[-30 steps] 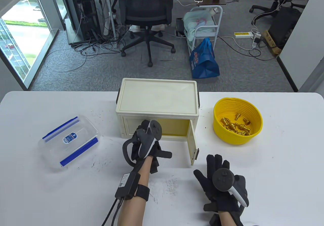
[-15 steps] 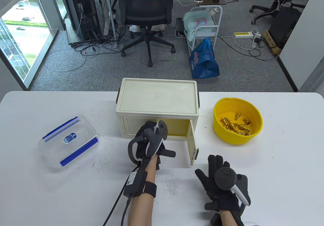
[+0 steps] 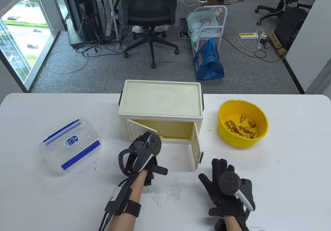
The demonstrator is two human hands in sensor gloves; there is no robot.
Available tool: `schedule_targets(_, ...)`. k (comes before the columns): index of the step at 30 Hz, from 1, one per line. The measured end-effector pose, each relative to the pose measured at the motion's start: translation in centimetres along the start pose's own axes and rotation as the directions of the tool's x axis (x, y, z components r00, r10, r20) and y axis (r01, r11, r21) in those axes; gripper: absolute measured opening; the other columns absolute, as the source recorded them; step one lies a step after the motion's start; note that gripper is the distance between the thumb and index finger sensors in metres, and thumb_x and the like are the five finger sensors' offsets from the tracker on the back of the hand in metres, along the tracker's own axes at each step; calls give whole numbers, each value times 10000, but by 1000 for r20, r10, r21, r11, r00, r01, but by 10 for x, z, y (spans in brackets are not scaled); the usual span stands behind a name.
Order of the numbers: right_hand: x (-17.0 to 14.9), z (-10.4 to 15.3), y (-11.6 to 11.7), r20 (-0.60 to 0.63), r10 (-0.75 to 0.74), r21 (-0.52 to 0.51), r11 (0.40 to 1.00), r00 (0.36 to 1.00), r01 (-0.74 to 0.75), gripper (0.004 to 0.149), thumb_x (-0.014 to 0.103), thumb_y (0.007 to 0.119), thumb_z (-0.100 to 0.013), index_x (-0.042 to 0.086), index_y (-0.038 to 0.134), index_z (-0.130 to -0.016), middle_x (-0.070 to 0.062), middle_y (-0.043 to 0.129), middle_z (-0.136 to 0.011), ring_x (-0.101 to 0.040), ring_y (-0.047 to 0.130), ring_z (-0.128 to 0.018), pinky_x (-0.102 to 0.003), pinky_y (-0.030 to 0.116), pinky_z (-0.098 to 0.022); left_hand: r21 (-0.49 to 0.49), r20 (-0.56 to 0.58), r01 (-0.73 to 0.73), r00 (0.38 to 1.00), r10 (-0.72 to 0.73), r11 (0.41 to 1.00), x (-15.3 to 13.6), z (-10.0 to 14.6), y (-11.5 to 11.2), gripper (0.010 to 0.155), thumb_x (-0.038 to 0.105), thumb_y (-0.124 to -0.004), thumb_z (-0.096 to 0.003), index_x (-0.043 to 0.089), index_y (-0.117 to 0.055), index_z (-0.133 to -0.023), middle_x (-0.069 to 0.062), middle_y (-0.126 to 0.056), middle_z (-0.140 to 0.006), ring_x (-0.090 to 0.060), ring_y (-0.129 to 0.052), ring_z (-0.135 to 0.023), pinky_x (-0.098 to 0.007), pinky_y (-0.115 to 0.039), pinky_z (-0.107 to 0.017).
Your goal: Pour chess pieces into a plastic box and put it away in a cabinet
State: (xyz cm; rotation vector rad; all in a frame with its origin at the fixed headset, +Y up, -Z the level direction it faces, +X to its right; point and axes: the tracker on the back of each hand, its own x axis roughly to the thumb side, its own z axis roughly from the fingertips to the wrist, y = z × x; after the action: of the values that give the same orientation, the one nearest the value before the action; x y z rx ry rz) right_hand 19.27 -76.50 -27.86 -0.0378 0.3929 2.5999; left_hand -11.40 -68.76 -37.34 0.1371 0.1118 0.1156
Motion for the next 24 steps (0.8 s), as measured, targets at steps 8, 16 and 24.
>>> schedule_targets(8, -1, 1, 0, 2, -12, -3, 1000, 1000, 12, 838, 653, 580, -624, 196, 203, -1217, -185, 161, -1272, -535, 194, -1118, -695, 268, -732, -20, -6, -247, 969, 247, 969, -46, 18, 8, 473, 454, -775, -626, 184, -807, -1013, -106, -967, -913, -286, -1030, -745, -406, -912, -508)
schedule_targets(16, -2, 2, -1, 2, -18, -16, 1000, 1000, 18, 834, 649, 580, -624, 196, 204, -1215, -185, 164, -1270, -537, 198, -1115, -694, 274, -732, -44, 23, -275, 961, 276, 960, -85, 31, 9, 439, 416, -716, -670, 205, -777, -1050, -101, -942, -964, -310, -1003, -800, -437, -896, -540)
schedule_targets(24, -2, 2, 0, -7, -3, -12, 1000, 1000, 3, 830, 646, 579, -625, 199, 204, -1215, -184, 156, -1269, -535, 195, -1116, -695, 271, -732, -71, 22, -477, 877, 479, 876, -130, 25, 3, 426, 377, -705, -678, 200, -774, -1060, -110, -925, -988, -320, -983, -832, -459, -880, -569)
